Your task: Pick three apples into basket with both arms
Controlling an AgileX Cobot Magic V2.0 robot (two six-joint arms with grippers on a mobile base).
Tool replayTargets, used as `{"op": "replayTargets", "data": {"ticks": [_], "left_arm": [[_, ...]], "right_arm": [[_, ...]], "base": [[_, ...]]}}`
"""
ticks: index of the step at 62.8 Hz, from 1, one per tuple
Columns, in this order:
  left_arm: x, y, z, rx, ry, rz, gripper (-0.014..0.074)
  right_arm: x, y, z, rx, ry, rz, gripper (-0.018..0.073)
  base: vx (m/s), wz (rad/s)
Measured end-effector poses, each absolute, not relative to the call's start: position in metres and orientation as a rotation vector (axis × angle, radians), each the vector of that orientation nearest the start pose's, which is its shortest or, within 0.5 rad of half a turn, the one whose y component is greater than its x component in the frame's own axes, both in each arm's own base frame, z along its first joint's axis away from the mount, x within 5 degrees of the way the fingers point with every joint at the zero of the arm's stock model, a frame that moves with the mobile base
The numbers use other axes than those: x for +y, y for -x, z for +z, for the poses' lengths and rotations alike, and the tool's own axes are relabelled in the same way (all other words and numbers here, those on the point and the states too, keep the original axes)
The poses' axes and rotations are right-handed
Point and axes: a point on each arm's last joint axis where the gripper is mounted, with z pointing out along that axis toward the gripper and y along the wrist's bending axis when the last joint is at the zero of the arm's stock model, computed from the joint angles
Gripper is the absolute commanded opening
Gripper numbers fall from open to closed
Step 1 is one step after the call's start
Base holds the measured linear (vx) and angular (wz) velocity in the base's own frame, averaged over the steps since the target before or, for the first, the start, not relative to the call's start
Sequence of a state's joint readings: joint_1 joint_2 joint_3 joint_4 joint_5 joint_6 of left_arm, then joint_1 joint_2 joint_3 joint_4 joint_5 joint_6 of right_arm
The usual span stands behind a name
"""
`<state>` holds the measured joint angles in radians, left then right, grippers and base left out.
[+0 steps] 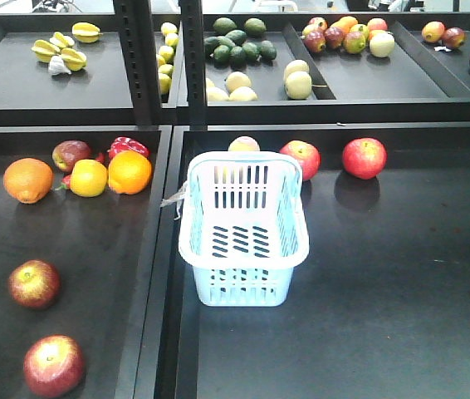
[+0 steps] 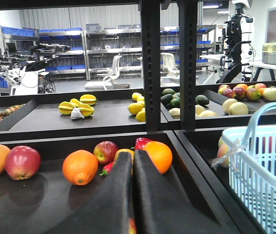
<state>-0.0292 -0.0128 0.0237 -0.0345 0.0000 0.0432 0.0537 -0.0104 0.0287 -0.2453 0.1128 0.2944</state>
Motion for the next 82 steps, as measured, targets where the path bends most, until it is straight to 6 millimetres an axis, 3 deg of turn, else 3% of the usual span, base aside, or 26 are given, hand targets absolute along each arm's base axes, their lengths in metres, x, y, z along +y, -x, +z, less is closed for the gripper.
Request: {"op": "replayTargets", "data": {"ticks": [82], "left_arm": [[-0.0016,-0.0562,0.2059,1.494,-0.028,-0.017,-0.0006]], "right_arm": [[0.0005,-0.0568,0.1941,1.611,-0.019,0.059,-0.0004]], "base": [[0.01,0.01]]}}
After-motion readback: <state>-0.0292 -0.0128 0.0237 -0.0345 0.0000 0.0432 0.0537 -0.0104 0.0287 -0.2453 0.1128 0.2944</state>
